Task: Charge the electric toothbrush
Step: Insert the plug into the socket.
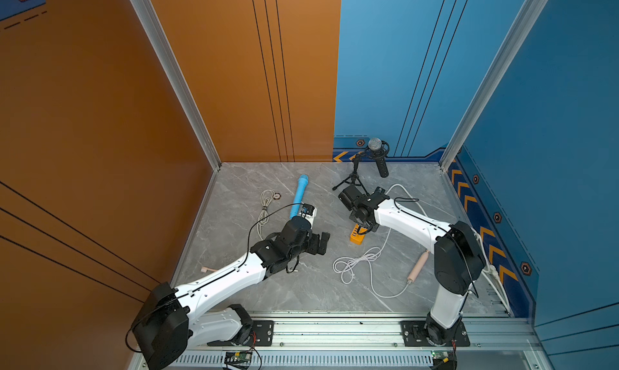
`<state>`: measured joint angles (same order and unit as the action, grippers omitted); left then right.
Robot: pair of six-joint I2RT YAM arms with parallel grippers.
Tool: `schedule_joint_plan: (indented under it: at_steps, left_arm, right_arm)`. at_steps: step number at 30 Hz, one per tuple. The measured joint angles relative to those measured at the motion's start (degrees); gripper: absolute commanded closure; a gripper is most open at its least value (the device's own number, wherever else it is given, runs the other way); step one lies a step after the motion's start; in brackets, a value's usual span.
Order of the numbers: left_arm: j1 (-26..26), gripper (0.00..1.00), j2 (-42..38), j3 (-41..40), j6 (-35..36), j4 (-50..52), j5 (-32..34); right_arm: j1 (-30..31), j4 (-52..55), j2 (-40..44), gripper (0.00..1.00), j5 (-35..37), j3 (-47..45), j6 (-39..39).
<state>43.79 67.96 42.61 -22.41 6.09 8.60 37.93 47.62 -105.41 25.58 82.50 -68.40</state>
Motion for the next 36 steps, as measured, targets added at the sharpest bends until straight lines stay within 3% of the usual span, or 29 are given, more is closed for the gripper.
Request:
schedule_joint_plan:
  at_steps: [22, 36]
  left_arm:
    - [-1.0, 0.01, 0.4, 0.0, -1.4, 0.7, 0.0]
    - [-1.8, 0.01, 0.4, 0.0, -1.7, 1.0, 0.3]
  right_arm:
    - [-2.4, 0.3, -4.5, 0.95, -2.0, 1.8, -0.4]
    - [-3.1, -1.1, -6.6, 0.94, -3.9, 2.3, 3.2]
